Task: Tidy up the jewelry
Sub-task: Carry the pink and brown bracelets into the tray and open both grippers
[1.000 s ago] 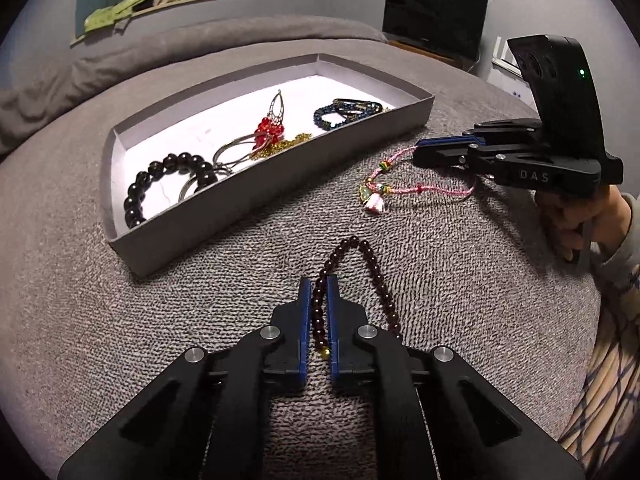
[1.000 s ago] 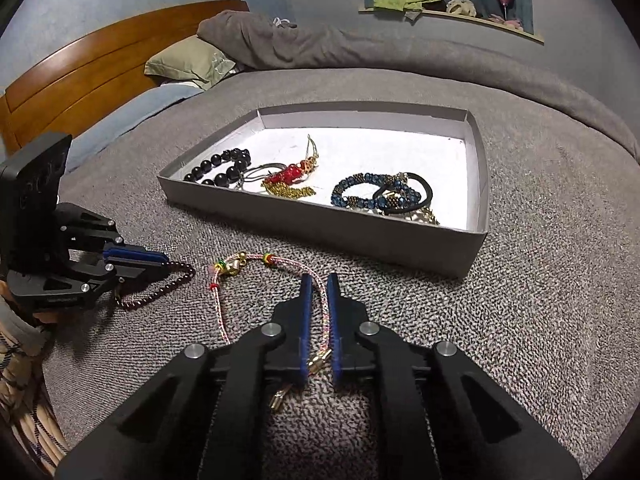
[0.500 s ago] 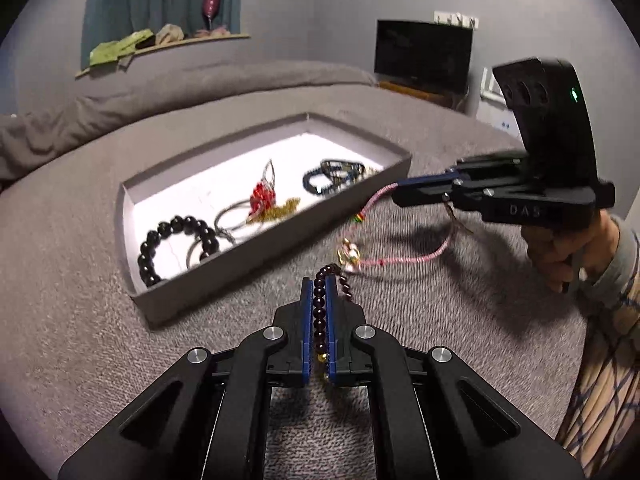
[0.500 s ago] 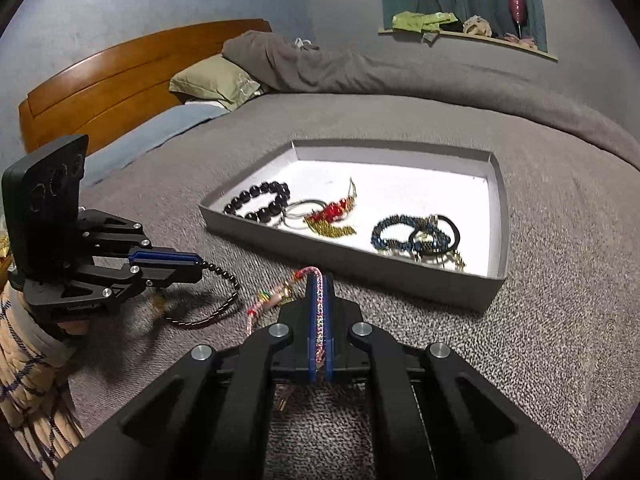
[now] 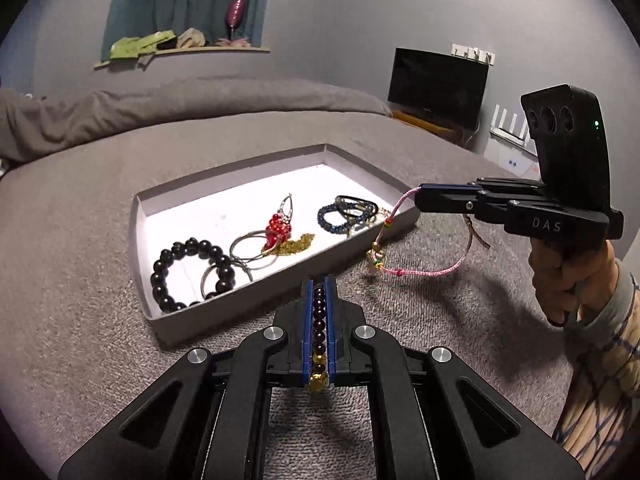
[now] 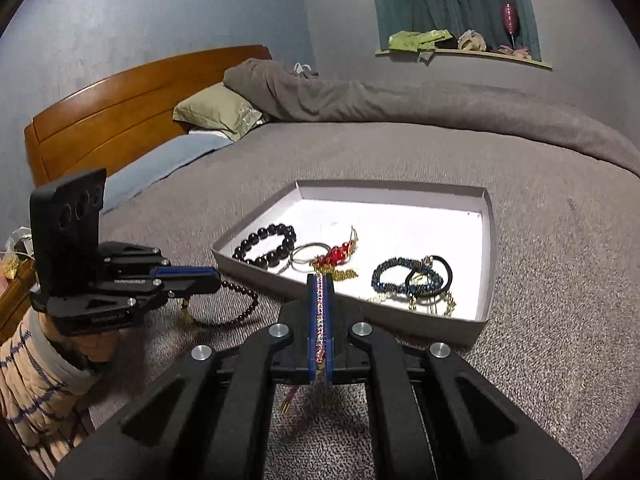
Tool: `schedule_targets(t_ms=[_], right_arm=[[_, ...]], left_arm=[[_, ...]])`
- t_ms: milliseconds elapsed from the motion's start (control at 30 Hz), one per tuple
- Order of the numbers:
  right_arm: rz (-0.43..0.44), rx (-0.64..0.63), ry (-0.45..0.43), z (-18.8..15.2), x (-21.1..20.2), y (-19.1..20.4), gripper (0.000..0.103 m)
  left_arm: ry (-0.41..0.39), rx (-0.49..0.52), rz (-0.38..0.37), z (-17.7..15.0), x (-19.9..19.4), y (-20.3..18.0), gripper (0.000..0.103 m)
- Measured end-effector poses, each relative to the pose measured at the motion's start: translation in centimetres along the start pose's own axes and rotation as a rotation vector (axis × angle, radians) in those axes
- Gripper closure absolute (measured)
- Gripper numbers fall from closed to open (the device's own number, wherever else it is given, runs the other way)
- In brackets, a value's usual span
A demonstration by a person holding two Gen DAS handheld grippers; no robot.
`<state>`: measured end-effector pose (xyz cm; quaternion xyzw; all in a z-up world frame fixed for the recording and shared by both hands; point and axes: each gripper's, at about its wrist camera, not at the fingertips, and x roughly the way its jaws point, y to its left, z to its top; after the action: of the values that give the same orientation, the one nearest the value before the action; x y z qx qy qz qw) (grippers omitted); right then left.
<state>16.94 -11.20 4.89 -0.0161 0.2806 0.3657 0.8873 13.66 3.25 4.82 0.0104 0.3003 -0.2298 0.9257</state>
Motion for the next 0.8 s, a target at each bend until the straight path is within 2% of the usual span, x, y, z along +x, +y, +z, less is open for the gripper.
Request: schedule_targets(t_ms=[567,800], right_arm=[[0.008,0.031,-0.048,1.8,-0.1,-0.4,0.100],[-0.024,0.036,-0.066,2.8,0.1,-1.3,0.100]], left_arm=[[-0.074,-0.022,0.005,2.9,-0.9,0.6,0.097],[-0.104,-0.032,0.009,4.4,-0.4,1.0,0.097]])
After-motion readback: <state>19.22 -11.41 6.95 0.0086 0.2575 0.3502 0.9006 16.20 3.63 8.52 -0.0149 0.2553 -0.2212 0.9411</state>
